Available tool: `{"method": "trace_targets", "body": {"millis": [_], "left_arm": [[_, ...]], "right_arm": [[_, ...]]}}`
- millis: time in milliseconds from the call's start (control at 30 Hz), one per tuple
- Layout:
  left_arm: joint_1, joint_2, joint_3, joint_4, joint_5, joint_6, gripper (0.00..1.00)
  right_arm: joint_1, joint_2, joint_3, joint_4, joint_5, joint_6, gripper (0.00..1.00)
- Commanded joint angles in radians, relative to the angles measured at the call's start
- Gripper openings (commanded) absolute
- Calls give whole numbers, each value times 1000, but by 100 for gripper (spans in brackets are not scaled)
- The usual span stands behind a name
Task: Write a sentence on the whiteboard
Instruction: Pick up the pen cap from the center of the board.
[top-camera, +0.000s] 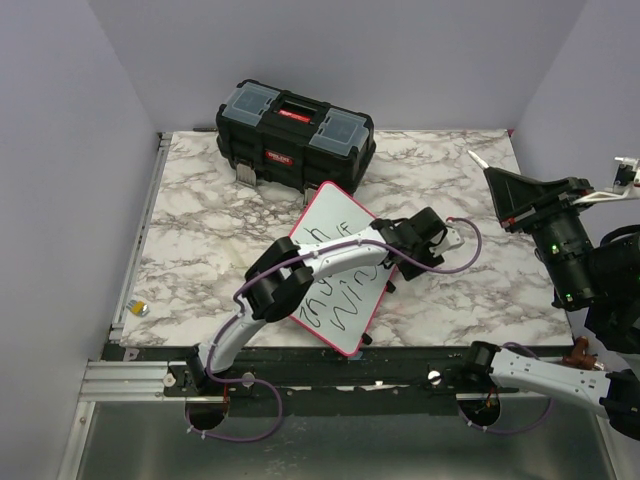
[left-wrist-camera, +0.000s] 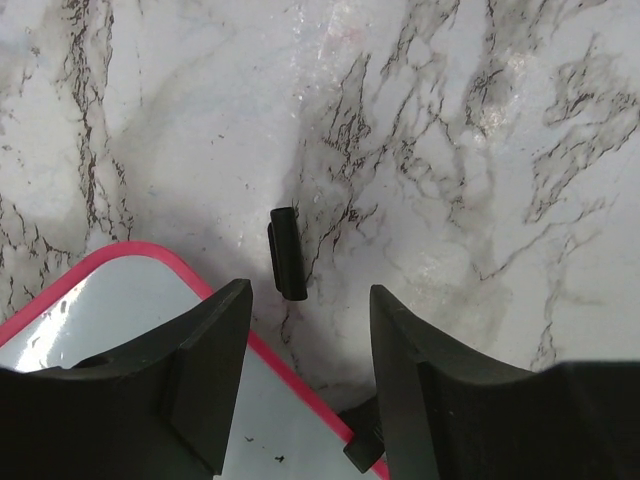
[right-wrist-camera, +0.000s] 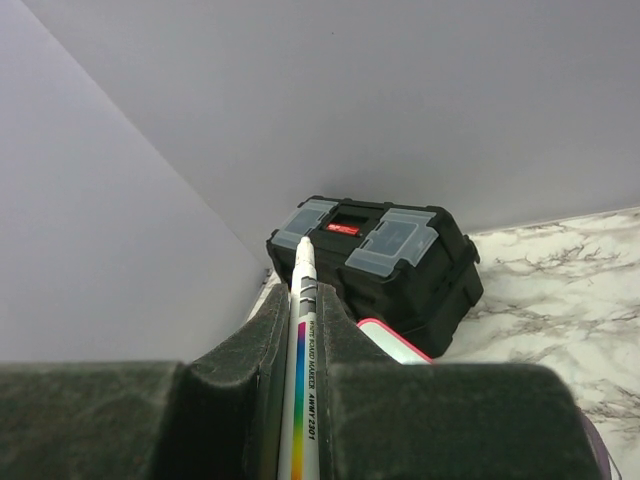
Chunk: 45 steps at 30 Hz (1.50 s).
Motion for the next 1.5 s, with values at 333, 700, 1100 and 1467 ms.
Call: {"method": "trace_targets", "body": {"millis": [333, 700, 1100, 1467], "left_arm": [[23, 111, 84, -9, 13, 23, 49], [24, 121, 60, 8, 74, 15, 16], [13, -174, -256, 316, 260, -32, 0], [-8, -396, -348, 328, 297, 12, 0]], "right_arm": [[2, -19, -29, -33, -35, 27, 1], [2, -20, -41, -35, -30, 25, 1], [3, -40, -43, -63, 2, 39, 1], [2, -73, -32, -80, 16, 54, 1]]}}
